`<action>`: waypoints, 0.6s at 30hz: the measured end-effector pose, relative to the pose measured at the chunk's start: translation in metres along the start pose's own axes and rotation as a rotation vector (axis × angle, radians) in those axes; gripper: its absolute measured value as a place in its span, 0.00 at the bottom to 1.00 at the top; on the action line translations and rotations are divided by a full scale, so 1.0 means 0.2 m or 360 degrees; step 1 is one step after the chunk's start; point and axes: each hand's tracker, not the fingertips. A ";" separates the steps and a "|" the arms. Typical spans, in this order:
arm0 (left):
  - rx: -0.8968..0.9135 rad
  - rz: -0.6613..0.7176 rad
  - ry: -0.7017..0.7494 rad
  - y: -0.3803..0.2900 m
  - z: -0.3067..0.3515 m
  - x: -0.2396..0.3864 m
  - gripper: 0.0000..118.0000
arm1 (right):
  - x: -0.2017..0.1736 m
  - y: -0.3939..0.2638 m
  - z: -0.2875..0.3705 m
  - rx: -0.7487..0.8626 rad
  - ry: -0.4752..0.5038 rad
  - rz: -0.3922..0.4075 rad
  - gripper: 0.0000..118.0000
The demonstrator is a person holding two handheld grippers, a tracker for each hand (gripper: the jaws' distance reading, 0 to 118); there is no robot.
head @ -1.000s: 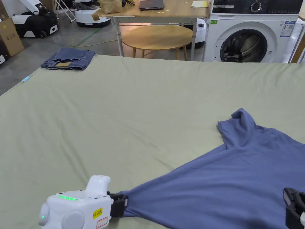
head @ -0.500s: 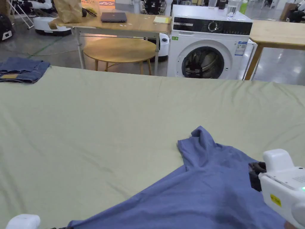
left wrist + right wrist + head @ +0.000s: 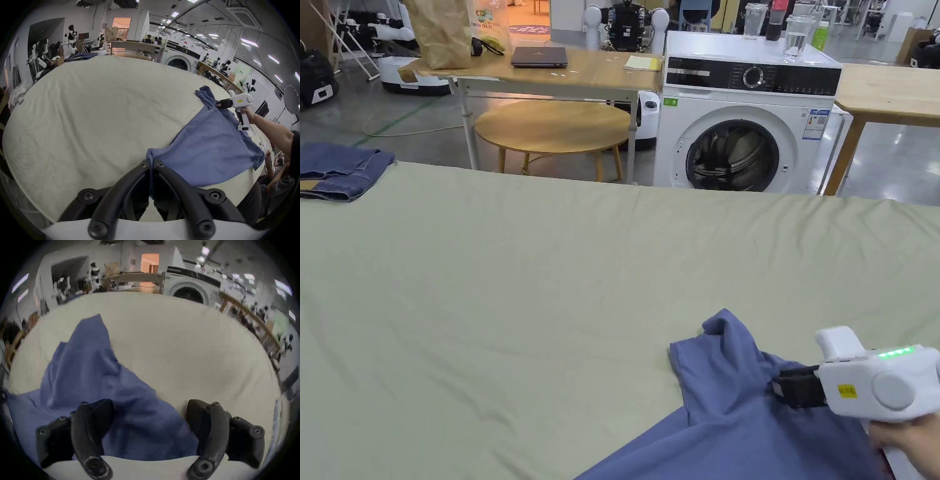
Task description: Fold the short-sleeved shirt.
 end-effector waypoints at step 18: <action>0.0300 -0.0157 0.0104 0.38 0.03 0.15 0.00 | -0.36 0.01 1.25 0.0610 -0.0193 0.0016 0.00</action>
